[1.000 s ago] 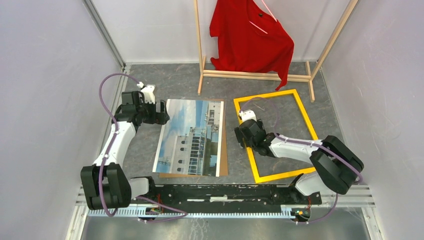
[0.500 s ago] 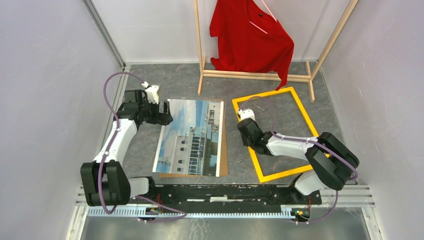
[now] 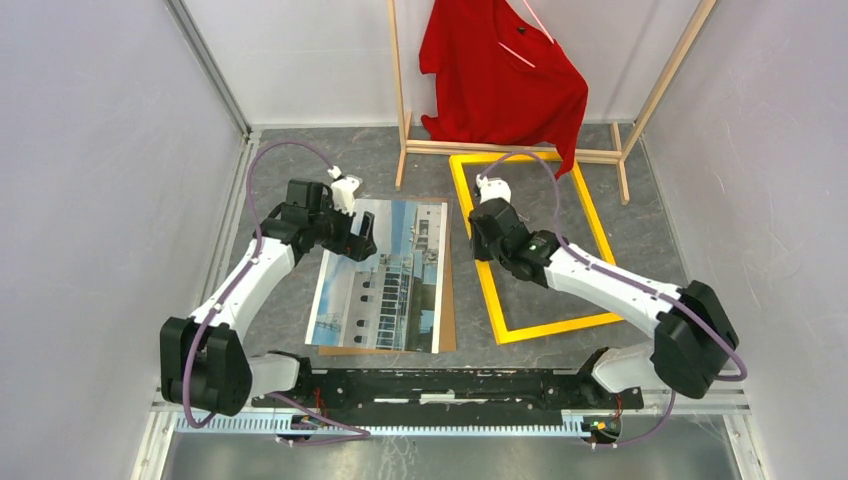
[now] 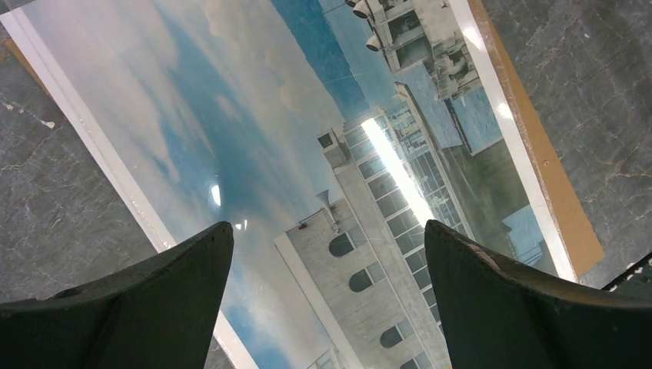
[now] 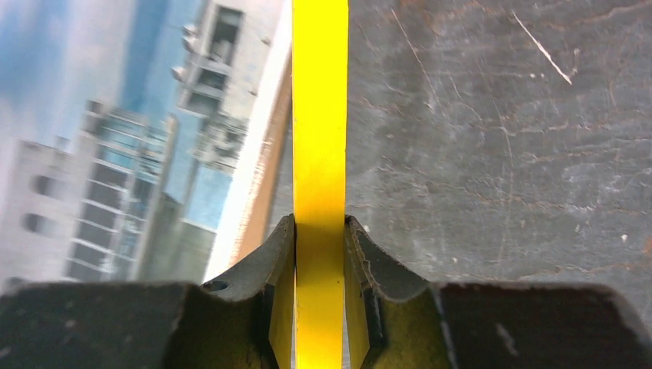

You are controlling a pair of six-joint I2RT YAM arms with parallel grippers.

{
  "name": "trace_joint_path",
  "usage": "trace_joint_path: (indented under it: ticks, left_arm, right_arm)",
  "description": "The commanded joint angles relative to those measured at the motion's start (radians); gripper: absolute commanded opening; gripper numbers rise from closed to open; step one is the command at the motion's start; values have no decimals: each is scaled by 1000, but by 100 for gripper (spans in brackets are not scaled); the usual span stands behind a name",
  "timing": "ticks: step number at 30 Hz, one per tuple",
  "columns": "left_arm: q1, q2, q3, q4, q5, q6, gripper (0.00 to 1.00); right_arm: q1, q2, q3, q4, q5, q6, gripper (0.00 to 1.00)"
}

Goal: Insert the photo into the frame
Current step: Turn over the photo frame at the center of the board.

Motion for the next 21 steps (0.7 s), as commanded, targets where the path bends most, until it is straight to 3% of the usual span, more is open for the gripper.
trace_joint_path:
  ticks: [1,21]
  left_arm:
    - [-15,10,21,9,-2,-28,100]
    - [-132,-8,208,11,12,-93,100]
  right_arm:
    - [-1,-86,94,-46,-35,84,0]
    - [-6,-143,367,-33,-416,500,0]
